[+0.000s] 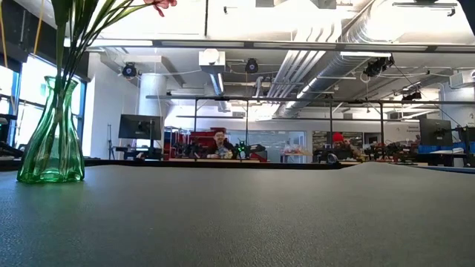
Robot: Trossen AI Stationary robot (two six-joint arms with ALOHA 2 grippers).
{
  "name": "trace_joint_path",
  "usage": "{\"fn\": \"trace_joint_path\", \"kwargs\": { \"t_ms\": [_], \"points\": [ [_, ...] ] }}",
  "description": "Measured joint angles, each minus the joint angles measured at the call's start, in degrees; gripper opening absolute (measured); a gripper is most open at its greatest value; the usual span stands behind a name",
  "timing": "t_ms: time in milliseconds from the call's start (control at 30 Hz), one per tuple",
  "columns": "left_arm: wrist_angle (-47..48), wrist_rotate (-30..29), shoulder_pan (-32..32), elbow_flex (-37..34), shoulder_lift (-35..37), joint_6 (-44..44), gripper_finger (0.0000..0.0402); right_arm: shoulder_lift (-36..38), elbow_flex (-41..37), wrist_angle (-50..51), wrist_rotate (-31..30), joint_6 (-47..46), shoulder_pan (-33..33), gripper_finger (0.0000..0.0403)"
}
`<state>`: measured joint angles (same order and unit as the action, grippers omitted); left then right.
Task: Sort flowers into vase by color
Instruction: Put the red flower into the green vase
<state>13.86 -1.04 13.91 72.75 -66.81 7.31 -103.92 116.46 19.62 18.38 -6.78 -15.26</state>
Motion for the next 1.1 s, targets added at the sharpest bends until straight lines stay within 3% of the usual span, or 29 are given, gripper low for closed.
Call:
{"fn": "trace_joint_path", "kwargs": {
  "t_ms": [67, 233, 433, 533, 800, 967, 1100],
  "points": [
    [0.0, 0.4, 0.0, 0.0, 0.4, -0.8, 0.0013, 0.0, 0.0, -0.2, 1.8, 0.8, 0.2, 0.0018],
    [1.5, 0.1, 0.1, -0.1, 3.9, -10.1, 0.0005, 0.5, 0.0, -1.5, 1.3, -3.0, 0.3, 0.0071],
    [9.0, -4.5, 1.2, 0.0, 12.6, -10.6, 0.0002, 3.8, 0.0, 3.2, -14.7, -14.6, -1.0, 0.013],
    [13.1, -6.4, 1.2, -1.2, 16.3, -10.5, 0.0001, 4.9, 0.0, 5.0, -18.9, -15.5, -0.8, 0.0141],
    [11.4, 0.4, -1.0, -17.9, 30.2, -9.7, 0.0, 5.0, 0.0, 7.0, -18.3, -15.8, 0.6, 0.0136],
    [7.2, 1.4, -2.4, -27.7, 42.1, -8.0, 0.0, 5.0, 0.0, 7.4, -18.4, -17.1, 2.0, 0.0133],
    [5.5, 8.4, -3.3, -33.3, 49.4, -9.2, 0.0, 5.0, 0.0, 7.8, -19.0, -18.2, 2.9, 0.0133]
  ]
}}
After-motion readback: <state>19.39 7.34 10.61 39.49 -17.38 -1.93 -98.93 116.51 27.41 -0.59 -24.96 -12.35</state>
